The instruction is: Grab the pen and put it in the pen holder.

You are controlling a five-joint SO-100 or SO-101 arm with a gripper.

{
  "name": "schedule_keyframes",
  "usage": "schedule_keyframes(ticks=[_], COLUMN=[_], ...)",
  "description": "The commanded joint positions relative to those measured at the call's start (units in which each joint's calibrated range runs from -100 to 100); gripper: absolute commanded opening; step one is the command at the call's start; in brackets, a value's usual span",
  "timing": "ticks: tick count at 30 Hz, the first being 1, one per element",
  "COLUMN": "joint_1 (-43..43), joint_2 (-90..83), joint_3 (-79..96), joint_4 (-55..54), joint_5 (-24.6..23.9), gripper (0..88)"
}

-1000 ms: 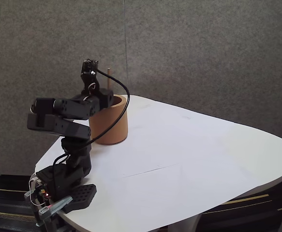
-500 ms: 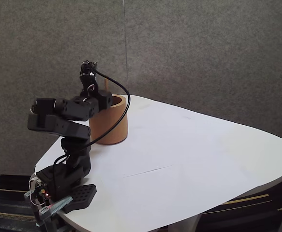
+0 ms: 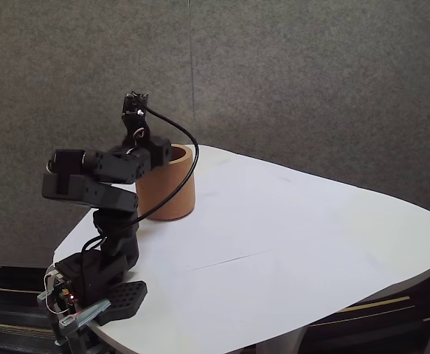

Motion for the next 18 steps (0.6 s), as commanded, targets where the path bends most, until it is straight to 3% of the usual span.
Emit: schedule_keyframes(ticks=[1,9,14,16,18], joint_1=[0.0,0.6,6.7,11.0,16.9], joint_2=[-0.8,-0.1,-0.1,-0.2,-0.6], joint_3=[-11.1,-35.2,-43.5,-45.3,-46.8], joint_4=[-0.3,0.9,11.9,18.1,24.1], joint_5=[0.2,0.0,-0.5,-5.0,-12.6], gripper=[36.8,36.7,36.6,36.6,36.6])
